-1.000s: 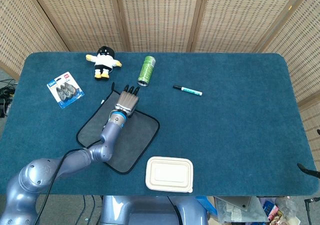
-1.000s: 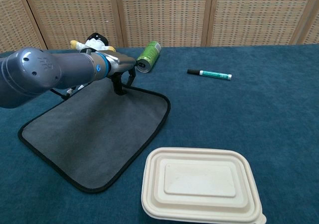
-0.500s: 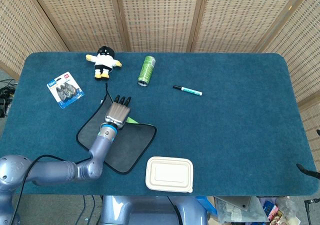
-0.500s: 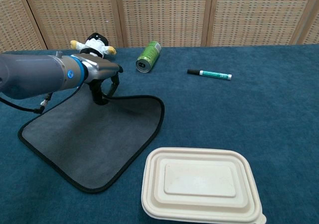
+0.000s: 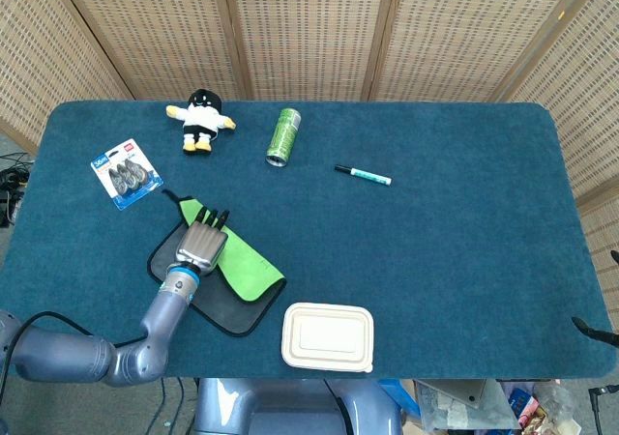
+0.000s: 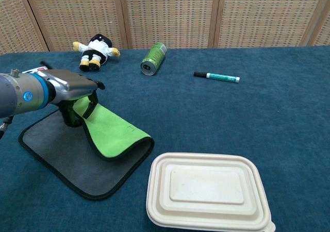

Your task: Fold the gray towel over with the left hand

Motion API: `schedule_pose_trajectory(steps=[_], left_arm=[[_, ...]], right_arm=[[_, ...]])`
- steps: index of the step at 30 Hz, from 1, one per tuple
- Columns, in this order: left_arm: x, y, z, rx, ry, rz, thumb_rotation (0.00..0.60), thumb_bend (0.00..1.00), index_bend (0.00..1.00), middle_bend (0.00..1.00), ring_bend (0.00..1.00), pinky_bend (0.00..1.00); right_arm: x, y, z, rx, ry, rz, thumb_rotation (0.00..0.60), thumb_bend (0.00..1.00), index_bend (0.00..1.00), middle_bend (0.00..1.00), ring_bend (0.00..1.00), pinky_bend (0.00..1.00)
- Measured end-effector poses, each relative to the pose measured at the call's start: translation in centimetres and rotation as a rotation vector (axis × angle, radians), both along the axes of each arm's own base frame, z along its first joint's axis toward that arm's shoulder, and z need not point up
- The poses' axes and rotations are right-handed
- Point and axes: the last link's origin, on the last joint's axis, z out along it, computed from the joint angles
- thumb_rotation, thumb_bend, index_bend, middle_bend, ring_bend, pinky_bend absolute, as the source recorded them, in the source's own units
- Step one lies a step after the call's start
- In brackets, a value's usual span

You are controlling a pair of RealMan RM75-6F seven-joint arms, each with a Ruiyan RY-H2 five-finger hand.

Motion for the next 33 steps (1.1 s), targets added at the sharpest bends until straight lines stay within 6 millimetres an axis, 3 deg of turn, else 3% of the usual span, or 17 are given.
schedule_pose_trajectory(steps=[7,20,33], left_arm=[[-1.4,-2.4,0.1,-0.011,0.008,0.001,0.600,0.42,0.64,0.00,0.00,0.00],[-2.4,-5.0,-0.3,-0.053,0.043,-0.024,0.600,0.42,0.64,0.00,0.00,0.00],[-3.9,-5.2,0.9,-0.062,0.089,-0.051,0.600,0.42,0.64,0.00,0.00,0.00]], right_arm=[[0.1,0.0,0.0,0.001,-0.003,0.005,0.600,0.00,0.00,0.00,0.00,0.00],[0.1,0.2,0.3,-0.007,-0.012,0.010,0.600,0.00,0.00,0.00,0.00,0.00],[0.1,0.2,0.3,-0.006,-0.008,0.010,0.600,0.00,0.00,0.00,0.00,0.00]])
